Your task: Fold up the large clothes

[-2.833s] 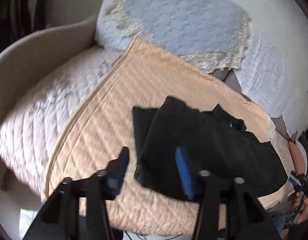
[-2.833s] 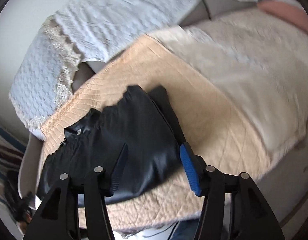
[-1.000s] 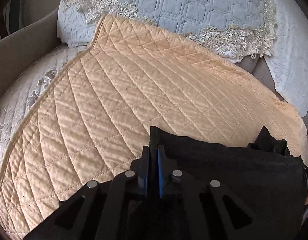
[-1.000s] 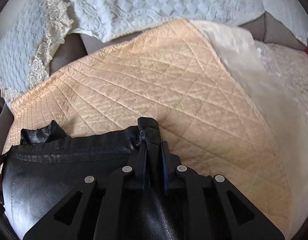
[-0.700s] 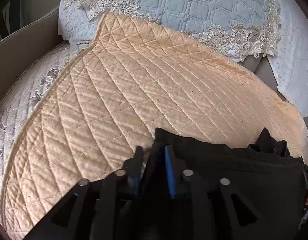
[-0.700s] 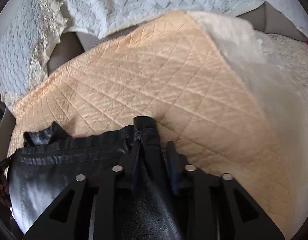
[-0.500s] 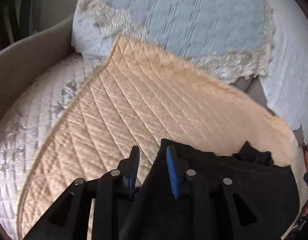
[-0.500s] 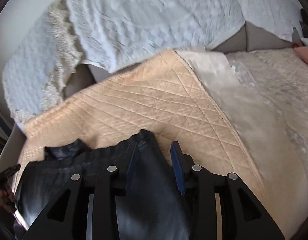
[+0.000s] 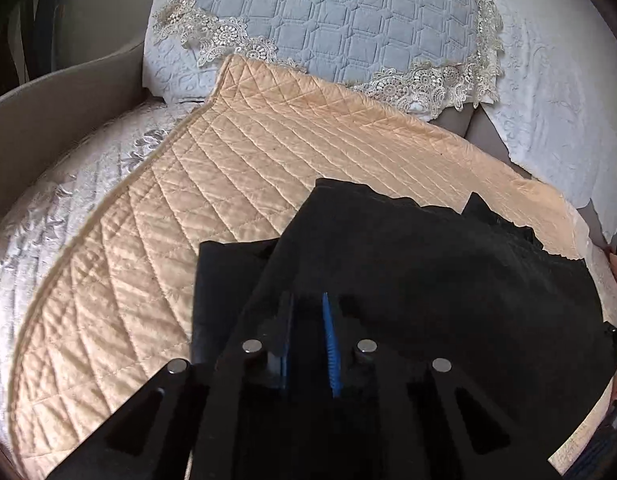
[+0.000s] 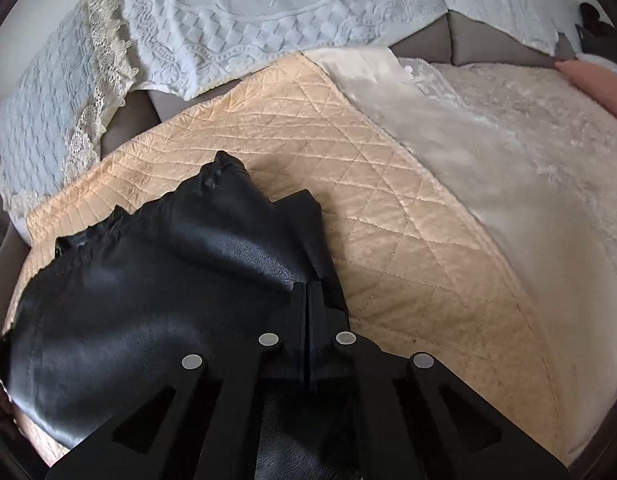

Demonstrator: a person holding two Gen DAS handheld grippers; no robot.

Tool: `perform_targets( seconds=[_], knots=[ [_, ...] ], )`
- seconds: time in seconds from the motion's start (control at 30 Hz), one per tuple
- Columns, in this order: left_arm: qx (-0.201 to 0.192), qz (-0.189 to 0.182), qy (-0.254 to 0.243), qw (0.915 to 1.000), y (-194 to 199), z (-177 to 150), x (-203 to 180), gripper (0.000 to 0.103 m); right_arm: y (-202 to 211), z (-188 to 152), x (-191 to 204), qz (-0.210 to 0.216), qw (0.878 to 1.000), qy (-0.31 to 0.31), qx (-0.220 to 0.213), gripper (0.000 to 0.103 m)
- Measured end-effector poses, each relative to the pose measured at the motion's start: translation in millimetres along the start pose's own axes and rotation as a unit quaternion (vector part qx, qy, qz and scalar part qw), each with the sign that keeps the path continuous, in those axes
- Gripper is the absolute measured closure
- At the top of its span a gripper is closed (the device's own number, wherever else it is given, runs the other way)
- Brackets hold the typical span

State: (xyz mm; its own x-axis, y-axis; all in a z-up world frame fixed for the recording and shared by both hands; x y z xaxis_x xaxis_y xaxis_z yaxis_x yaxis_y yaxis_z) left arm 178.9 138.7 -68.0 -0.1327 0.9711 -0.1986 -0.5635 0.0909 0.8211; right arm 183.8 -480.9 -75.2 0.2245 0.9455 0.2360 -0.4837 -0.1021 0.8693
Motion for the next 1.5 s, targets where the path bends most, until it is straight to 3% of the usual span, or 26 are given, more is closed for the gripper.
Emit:
perform_targets(
  seconds=[0.17, 0.23, 0.3, 0.4, 0.47, 0.6, 0.73, 0.83, 0.93, 0.97, 1.07, 1.17, 1.27, 1.4, 1.5],
  knots=[
    [-0.041, -0.016, -0.026, 0.9987, 52, -19, -30, 0.085, 57, -9, 37, 0.032, 0.998, 0.008, -0.058, 0.086],
    [-0.046, -0.036, -0.045, 0.9973, 65, -35, -52, 0.082, 80, -23, 68, 0.068, 0.994, 0.024, -0.08, 0.08],
    [-0.043, -0.045, -0.073, 0.9954, 67, -50, -78, 0.082, 83, -41, 105, 0.091, 0.992, 0.067, -0.064, 0.077],
    [-0.029, -0.037, -0.108, 0.9931, 49, -71, -101, 0.082, 66, -62, 132, 0.089, 0.989, 0.112, -0.035, 0.077],
    [-0.014, -0.036, -0.095, 0.9947, 30, -78, -92, 0.082, 45, -63, 118, 0.067, 0.993, 0.093, -0.018, 0.082],
    [-0.014, -0.044, -0.099, 0.994, 37, -75, -89, 0.082, 38, -51, 98, 0.109, 0.993, 0.054, 0.004, 0.085],
    [-0.048, -0.025, -0.079, 0.9954, 59, -58, -65, 0.08, 61, -42, 79, 0.146, 0.989, 0.004, -0.026, 0.081],
    [-0.029, 0.005, -0.037, 0.9989, 44, -55, -29, 0.079, 61, -37, 37, 0.13, 0.988, -0.071, -0.043, 0.08],
    [-0.037, 0.007, -0.033, 0.9988, 38, -59, -20, 0.083, 55, -37, 11, 0.169, 0.973, -0.151, -0.048, 0.089],
    [-0.04, 0.016, -0.036, 0.9984, 37, -60, -22, 0.082, 53, -38, 10, 0.164, 0.973, -0.154, -0.046, 0.092],
    [-0.048, 0.031, -0.041, 0.9975, 38, -63, -28, 0.08, 53, -39, 15, 0.137, 0.979, -0.141, -0.048, 0.092],
    [-0.04, 0.017, -0.037, 0.9984, 44, -60, -31, 0.075, 57, -38, 23, 0.113, 0.985, -0.121, -0.054, 0.088],
    [-0.05, -0.001, -0.032, 0.9982, 60, -49, -29, 0.067, 67, -44, 38, 0.076, 0.991, -0.082, -0.07, 0.073],
    [-0.077, -0.001, -0.014, 0.9969, 76, -28, -14, 0.046, 77, -53, 87, 0.065, 0.995, -0.005, -0.08, 0.073],
    [-0.068, 0.015, -0.005, 0.9976, 66, -14, 3, 0.044, 82, -67, 140, 0.081, 0.992, 0.053, -0.078, 0.073]
  ],
)
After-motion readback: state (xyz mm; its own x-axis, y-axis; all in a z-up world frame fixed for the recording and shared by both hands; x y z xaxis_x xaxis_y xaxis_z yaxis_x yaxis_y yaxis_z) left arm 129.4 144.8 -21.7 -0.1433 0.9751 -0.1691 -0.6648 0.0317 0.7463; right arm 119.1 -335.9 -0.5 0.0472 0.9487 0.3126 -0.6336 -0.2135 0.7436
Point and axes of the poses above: each gripper's, at about its wrist camera, not at the fingertips, and y roughly against the way its jaws point, x to its left, z to its top, the point moved 8 cm from there along -y, roughly the way its jaws point, and after that the axes turned 10 degrees about x, right-handed, at the moved point
